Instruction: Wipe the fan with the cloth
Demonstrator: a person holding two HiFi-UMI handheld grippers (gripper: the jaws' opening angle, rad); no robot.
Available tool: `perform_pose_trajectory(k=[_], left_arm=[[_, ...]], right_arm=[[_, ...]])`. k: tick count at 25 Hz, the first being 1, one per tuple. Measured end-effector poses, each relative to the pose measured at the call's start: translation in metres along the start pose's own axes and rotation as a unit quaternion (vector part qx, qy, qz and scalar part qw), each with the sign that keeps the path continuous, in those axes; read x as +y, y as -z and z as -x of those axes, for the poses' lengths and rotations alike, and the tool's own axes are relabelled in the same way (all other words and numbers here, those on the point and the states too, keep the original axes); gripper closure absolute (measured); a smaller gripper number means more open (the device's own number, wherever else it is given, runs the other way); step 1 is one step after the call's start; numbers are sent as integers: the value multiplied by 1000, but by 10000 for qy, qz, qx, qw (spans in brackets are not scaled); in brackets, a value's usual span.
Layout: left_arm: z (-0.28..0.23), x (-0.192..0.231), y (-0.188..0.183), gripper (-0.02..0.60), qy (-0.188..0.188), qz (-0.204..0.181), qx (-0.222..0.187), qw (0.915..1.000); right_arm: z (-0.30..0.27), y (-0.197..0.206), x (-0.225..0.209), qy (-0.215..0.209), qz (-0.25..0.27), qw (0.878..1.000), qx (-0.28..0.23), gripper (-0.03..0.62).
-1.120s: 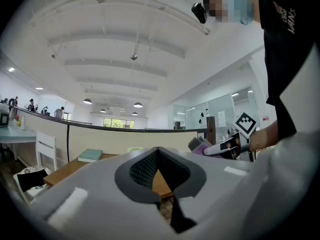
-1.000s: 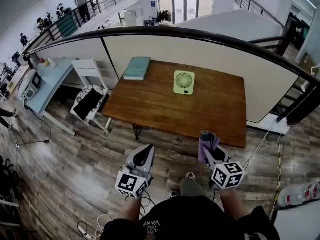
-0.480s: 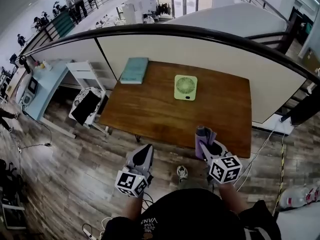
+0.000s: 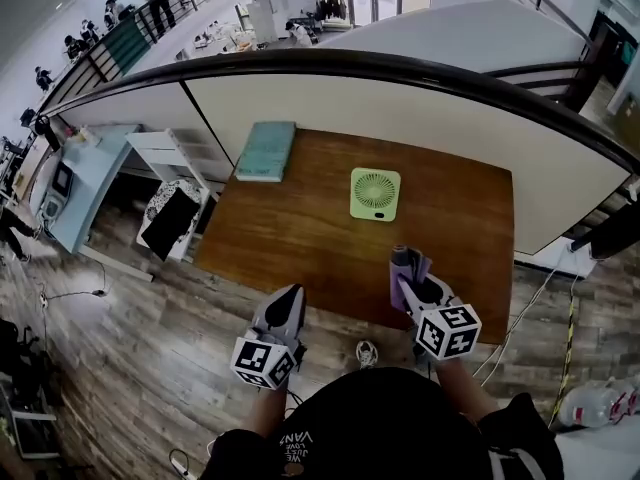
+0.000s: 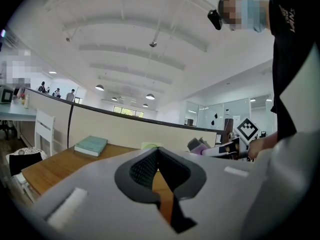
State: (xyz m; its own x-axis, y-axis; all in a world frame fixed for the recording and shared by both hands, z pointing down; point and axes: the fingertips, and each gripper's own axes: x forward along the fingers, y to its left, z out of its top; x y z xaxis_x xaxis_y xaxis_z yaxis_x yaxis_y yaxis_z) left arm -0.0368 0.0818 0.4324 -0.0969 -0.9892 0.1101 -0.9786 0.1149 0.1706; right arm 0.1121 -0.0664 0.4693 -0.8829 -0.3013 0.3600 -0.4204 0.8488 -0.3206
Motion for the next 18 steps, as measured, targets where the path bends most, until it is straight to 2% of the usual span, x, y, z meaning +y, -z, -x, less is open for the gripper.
perform_pose_trajectory(k=[5,10,14,18], left_arm=[[-29,13,0,571,-20,-53,50,10000],[-52,24,2,572,146,-35,159,9998],[-75,46,3,572,415,64,210,9989],[-98,67,6,571,882,72,412,9952]], right_arm=[[-25,-14,-13,-28,155,9999,-4,474],[-41,-18,-23,96,122,9999,35,474],[-57,-21,-22,358,105,9993,26,474],[-68,-24,-18,830,-20,9965,-100,474]])
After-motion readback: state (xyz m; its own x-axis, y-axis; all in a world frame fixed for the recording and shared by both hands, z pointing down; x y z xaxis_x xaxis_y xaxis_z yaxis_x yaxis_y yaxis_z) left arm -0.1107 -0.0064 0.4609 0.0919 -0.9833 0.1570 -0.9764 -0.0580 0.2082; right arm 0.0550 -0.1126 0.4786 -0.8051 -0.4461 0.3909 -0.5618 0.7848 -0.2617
